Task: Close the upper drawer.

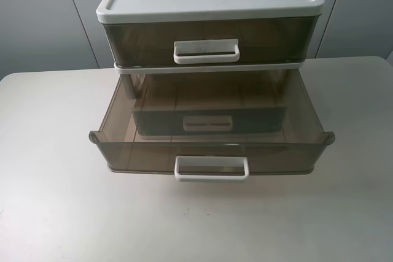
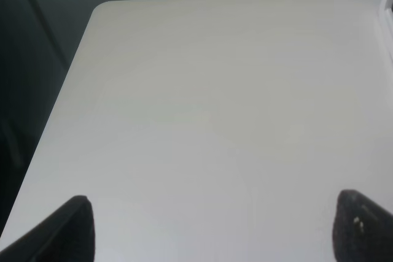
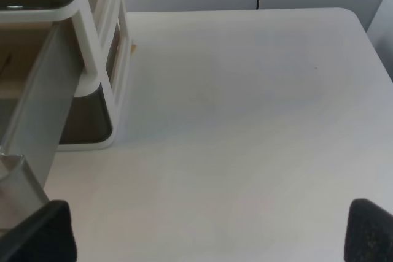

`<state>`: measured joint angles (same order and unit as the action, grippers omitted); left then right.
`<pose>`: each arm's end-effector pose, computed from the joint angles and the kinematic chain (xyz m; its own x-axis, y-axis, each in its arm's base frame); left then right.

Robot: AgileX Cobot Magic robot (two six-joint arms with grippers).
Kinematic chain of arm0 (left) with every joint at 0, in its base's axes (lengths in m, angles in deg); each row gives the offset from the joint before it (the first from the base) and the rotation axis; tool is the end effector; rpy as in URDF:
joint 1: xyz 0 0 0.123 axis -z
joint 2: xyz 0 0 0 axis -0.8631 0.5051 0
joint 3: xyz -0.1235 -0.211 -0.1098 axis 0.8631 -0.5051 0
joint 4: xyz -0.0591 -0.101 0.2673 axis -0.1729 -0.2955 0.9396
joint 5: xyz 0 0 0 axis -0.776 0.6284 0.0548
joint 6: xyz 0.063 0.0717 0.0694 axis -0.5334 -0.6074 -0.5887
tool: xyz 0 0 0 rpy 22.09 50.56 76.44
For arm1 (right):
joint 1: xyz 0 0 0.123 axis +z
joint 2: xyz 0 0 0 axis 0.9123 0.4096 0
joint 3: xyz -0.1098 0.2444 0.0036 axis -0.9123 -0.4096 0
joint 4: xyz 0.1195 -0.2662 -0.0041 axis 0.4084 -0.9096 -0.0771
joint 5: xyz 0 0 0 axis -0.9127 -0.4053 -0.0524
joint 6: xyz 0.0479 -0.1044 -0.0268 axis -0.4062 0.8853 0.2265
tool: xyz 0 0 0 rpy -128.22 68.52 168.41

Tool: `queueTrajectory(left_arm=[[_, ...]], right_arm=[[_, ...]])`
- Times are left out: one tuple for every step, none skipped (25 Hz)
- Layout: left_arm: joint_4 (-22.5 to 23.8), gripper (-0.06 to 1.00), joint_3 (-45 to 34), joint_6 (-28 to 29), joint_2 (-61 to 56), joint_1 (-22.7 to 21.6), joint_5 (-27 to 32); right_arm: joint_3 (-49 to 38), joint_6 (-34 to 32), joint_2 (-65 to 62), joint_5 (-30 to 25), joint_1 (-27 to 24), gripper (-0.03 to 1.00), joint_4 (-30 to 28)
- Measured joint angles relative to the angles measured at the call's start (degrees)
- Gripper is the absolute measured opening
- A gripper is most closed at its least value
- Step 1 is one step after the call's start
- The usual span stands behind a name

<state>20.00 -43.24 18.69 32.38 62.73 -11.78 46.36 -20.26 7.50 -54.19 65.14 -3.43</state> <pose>0.0692 0.0158 0.2879 -0.4537 0.0200 -0.8909 -0.0961 0.9928 0.0712 0.0683 -0.0017 0.2852 -0.4762 0.0023 -0.8793 0.0160 0.9999 -0.0060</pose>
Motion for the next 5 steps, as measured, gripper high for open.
queueTrajectory(left_arm=[[0.0,0.74,0.0,0.0,0.0,0.0,0.0],[0.0,0.74,0.0,0.0,0.0,0.0,0.0],[0.0,0.74,0.0,0.0,0.0,0.0,0.0],[0.0,0.74,0.0,0.0,0.0,0.0,0.0],[0.0,0.74,0.0,0.0,0.0,0.0,0.0]], right_arm=[[0.0,0.0,0.0,0.0,0.0,0.66,0.0],[0.0,0.0,0.0,0.0,0.0,0.66,0.0],[0.0,0.0,0.0,0.0,0.0,0.66,0.0],[0.0,0.0,0.0,0.0,0.0,0.66,0.0],[0.0,0.0,0.0,0.0,0.0,0.66,0.0]])
